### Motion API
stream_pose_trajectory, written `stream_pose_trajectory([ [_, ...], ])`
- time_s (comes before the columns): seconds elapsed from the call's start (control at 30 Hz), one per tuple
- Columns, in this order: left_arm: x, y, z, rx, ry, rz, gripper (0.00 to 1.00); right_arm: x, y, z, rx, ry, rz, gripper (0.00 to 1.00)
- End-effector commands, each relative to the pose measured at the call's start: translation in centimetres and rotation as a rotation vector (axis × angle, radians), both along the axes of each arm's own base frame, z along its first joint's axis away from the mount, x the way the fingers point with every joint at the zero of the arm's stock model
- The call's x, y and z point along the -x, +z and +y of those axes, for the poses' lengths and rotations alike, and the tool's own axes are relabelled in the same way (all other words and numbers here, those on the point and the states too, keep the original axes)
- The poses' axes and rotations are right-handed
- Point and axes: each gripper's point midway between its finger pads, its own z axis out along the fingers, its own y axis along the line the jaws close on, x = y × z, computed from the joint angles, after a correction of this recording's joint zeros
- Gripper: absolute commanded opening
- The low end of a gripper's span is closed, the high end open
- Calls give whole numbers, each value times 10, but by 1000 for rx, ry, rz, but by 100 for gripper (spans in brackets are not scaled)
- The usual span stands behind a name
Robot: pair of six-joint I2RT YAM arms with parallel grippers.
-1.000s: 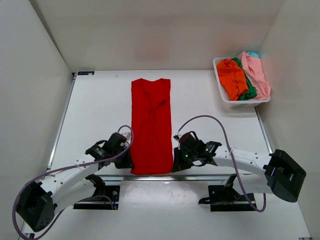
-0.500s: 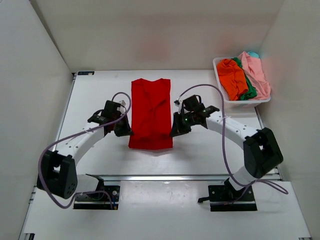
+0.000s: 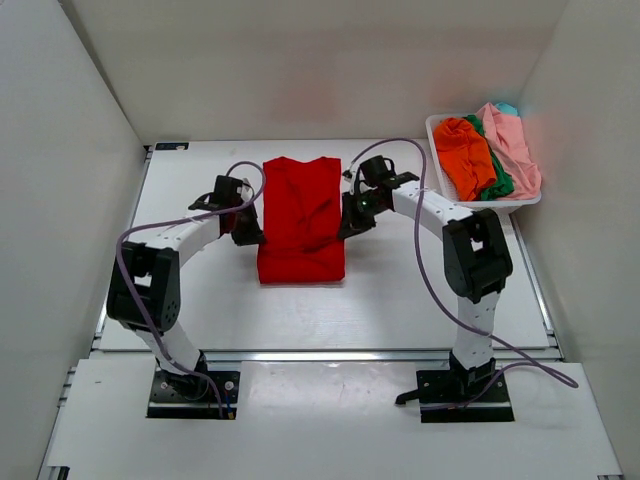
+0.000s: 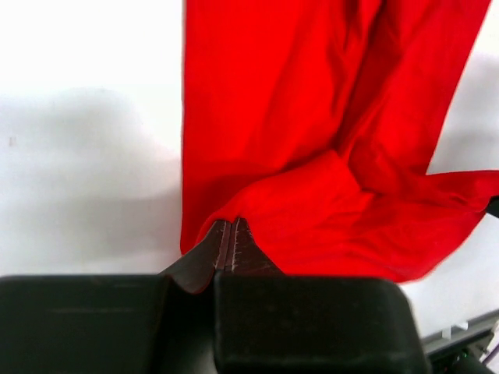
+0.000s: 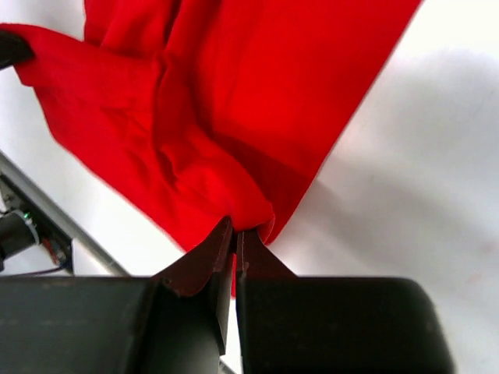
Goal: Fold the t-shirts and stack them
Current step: Fold the folded rectangular tshirt in 1/3 of the way
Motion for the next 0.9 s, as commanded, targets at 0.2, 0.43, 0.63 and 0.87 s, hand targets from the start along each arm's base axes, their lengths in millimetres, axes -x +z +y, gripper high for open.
stream_pose_trajectory([
  [0.2,-64,19,3,119,77,-131,10,-57,6,-5,-32,-44,-58,4],
  [0.43,-93,38,20,333,253,-269,34,-78,38,-23,-249,-251,-160,26],
  [0.63,-64,53,14,331,228,-319,56,-65,47,-28,-218,-301,-195,26],
  [0.87,26,8,13,177,186,-244,59,9,17,-4,-196,-227,-150,29],
])
